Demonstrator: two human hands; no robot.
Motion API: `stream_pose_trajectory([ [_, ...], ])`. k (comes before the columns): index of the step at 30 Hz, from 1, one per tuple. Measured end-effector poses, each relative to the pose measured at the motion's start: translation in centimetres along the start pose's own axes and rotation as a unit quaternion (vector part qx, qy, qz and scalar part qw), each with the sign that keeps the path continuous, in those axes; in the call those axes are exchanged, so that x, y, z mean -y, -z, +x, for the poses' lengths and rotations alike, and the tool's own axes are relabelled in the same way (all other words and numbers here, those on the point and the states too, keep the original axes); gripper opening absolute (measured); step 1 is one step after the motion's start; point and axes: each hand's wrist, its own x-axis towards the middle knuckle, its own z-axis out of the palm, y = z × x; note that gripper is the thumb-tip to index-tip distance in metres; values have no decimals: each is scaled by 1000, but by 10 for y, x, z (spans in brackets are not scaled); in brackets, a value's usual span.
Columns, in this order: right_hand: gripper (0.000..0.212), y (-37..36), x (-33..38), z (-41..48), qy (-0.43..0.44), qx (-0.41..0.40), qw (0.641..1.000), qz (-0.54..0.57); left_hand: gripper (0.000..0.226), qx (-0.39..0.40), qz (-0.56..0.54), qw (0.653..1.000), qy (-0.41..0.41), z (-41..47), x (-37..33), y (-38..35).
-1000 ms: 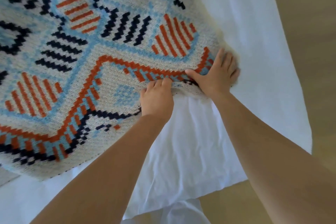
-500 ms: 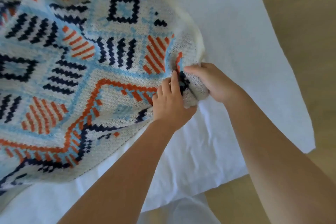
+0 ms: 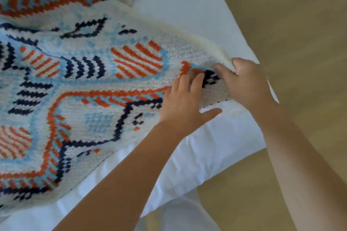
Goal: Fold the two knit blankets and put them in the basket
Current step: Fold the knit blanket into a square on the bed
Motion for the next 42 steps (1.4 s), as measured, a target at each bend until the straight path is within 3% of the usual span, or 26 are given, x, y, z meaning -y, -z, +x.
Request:
stream_pose_trajectory([
  [2,52,7,-14,-8,-29,1,998,-58,92,74,85,994,1,1,-9,-12],
  [4,50,6,-33,-12,-54,0,995,-86,80,139,115,984,9,3,-15,-28],
  [7,46,7,-60,-20,-78,3,992,-97,62,192,84,977,44,6,-26,-38],
  [10,43,21,-90,-36,-97,-38,992,-75,63,195,25,980,35,-2,-54,-49],
  [14,40,21,-135,-68,-176,-76,977,-96,66,288,13,958,-13,-31,-98,-88],
  [17,24,-11,-160,-84,-169,28,973,-152,81,319,103,942,-18,-41,-91,-126],
  [20,22,-27,-162,-81,-152,31,982,-112,103,341,143,926,-72,-44,-78,-135],
  [22,30,-32,-147,-68,-131,9,989,-72,94,331,71,936,-95,-41,-68,-125],
  [24,37,-37,-126,-55,-102,21,994,-42,68,271,-12,956,-115,-33,-52,-110],
  [27,43,-51,-85,-26,-54,58,997,-10,42,212,-38,974,-67,-15,-27,-81],
  [32,30,-77,-17,32,-50,70,996,35,30,74,-27,996,33,42,24,-15],
  [35,32,-87,18,64,-59,81,993,60,40,12,53,998,17,91,71,25],
  [39,26,-103,54,100,-58,49,995,69,64,116,247,961,-48,148,119,57],
  [42,27,-114,64,113,-81,47,995,40,61,185,308,932,-49,172,134,68],
])
